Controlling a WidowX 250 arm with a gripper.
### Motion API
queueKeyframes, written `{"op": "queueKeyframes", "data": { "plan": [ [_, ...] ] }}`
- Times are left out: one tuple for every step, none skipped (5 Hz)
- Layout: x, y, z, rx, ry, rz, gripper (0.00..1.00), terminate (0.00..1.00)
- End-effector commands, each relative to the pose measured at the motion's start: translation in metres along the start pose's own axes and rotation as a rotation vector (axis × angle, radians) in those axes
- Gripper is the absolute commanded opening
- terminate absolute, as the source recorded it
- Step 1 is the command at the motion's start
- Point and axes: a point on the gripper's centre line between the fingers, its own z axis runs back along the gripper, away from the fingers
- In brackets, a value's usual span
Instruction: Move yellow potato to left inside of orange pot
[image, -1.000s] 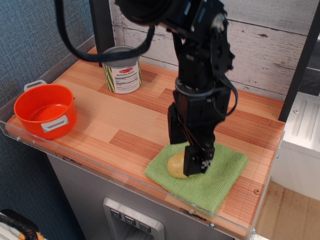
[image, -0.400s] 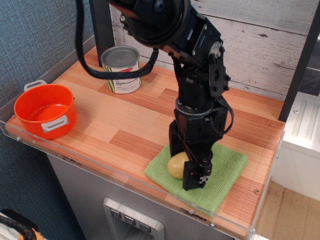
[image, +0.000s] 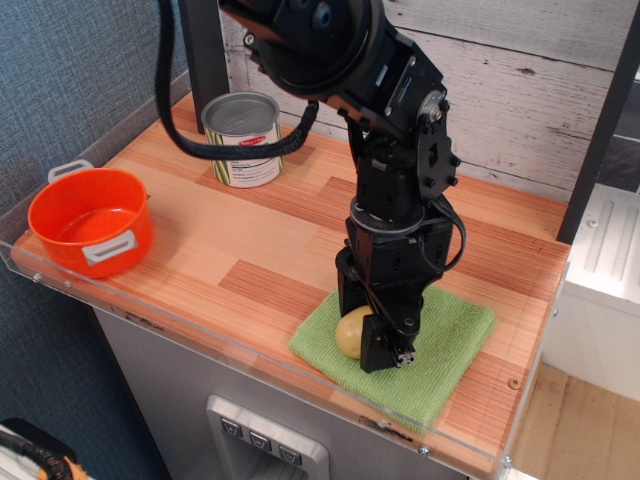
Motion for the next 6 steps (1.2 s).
{"op": "queueKeyframes", "data": {
  "plan": [
    [-0.011, 0.012, 0.036, 0.049, -0.082, 0.055, 0.00, 0.00],
    [-0.019, 0.026, 0.057, 0.074, -0.121, 0.132, 0.00, 0.00],
    [-0.034, 0.041, 0.071, 0.111, -0.127, 0.262, 0.00, 0.00],
    [-0.072, 0.068, 0.079, 0.146, -0.137, 0.511, 0.00, 0.00],
    [-0.109, 0.086, 0.083, 0.167, -0.166, 0.762, 0.00, 0.00],
    [-0.134, 0.104, 0.083, 0.170, -0.194, 0.944, 0.00, 0.00]
  ]
}}
